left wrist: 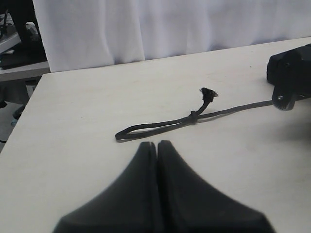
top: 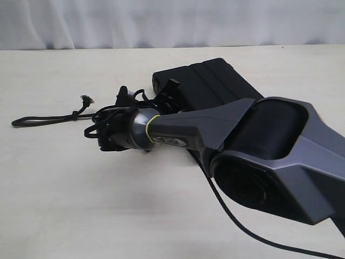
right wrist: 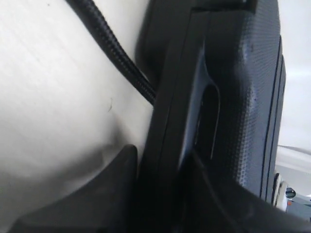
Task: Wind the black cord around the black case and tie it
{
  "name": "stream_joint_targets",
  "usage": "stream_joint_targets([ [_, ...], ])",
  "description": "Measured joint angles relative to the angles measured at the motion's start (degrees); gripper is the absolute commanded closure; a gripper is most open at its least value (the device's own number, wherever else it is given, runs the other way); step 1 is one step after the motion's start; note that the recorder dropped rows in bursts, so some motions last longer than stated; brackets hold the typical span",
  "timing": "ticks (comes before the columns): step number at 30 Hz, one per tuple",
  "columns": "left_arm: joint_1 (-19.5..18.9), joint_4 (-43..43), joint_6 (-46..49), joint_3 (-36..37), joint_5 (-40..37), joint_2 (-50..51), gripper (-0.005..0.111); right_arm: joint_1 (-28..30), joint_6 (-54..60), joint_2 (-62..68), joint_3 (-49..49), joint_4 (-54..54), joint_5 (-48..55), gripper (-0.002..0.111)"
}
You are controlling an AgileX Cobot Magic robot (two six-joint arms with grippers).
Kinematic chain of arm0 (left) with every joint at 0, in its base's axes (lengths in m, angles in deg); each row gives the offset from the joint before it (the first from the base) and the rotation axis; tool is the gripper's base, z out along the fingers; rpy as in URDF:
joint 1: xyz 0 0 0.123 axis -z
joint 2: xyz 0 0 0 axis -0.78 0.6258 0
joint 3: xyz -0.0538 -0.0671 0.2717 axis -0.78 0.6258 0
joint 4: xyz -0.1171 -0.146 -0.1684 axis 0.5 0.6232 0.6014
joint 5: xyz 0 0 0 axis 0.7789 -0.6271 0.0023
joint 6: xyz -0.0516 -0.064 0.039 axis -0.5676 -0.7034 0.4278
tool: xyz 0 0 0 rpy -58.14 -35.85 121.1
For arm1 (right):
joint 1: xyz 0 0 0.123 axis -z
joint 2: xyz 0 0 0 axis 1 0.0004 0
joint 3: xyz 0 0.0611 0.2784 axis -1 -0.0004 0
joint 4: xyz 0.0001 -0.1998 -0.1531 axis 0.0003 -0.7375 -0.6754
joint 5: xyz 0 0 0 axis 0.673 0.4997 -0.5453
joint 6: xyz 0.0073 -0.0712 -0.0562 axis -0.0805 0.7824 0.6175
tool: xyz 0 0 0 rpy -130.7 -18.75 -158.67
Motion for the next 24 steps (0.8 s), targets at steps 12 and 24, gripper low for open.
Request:
stream_joint_targets([
  [12, 0.0, 0.0, 0.0, 0.0, 0.0, 0.0, 0.107, 0.5, 1.3, -5.4, -0.2, 6.2, -0.1, 0.104],
  [24, 0.0, 0.0, 0.0, 0.0, 0.0, 0.0, 0.107, 3.8, 5.1, -17.9, -0.2, 16.0, -1.6, 0.104],
])
